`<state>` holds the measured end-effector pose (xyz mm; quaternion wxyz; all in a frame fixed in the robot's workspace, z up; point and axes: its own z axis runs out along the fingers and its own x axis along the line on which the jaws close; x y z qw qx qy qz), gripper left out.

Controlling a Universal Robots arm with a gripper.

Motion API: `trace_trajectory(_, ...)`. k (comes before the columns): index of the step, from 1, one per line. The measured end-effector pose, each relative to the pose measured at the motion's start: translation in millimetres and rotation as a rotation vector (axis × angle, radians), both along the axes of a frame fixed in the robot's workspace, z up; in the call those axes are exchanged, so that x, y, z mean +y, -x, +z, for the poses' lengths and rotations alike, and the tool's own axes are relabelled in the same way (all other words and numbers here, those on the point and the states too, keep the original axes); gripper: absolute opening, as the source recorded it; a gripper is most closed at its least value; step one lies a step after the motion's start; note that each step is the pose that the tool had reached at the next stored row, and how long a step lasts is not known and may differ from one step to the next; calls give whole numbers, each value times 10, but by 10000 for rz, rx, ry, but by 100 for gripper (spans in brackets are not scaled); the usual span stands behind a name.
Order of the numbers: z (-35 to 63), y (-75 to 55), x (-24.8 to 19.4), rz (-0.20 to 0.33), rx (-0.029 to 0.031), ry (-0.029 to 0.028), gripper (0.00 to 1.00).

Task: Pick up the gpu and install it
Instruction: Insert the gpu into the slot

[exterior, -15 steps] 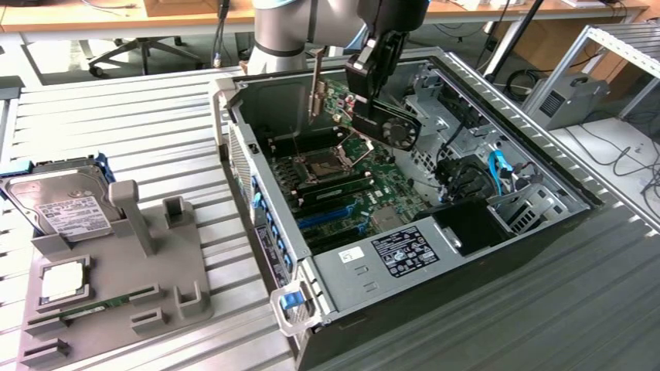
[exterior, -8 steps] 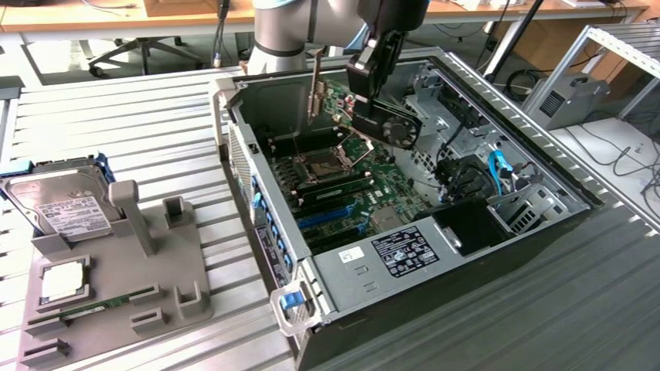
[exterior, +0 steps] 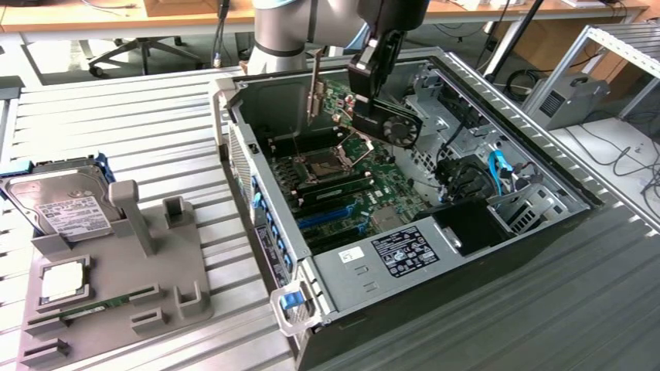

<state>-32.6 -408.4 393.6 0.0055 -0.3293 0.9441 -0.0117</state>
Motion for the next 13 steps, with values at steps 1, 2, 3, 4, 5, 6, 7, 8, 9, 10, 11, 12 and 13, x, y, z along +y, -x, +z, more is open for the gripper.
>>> trace_trajectory(1, 0, 0, 0, 24, 0, 0, 27)
trace_trajectory(2, 1, 0, 0, 46, 0, 0, 27)
trace_trajectory(3, 1, 0, 1, 68, -1, 0, 27)
trace_trajectory(4, 1, 0, 1, 96, -1, 0, 27)
trace_trajectory(5, 2, 0, 1, 118, -1, 0, 27)
trace_trajectory(6, 2, 0, 1, 151, -1, 0, 27)
trace_trajectory(7, 3, 0, 1, 174, -1, 0, 27)
trace_trajectory(8, 3, 0, 2, 201, -1, 0, 27)
trace_trajectory(9, 4, 0, 2, 227, -2, 0, 27)
trace_trajectory(10, 4, 0, 2, 272, -3, -1, 27)
trace_trajectory(11, 4, 0, 2, 290, -3, -1, 27)
trace_trajectory(12, 5, 0, 3, 318, -3, 0, 27)
trace_trajectory(13, 5, 0, 3, 339, -3, 0, 27)
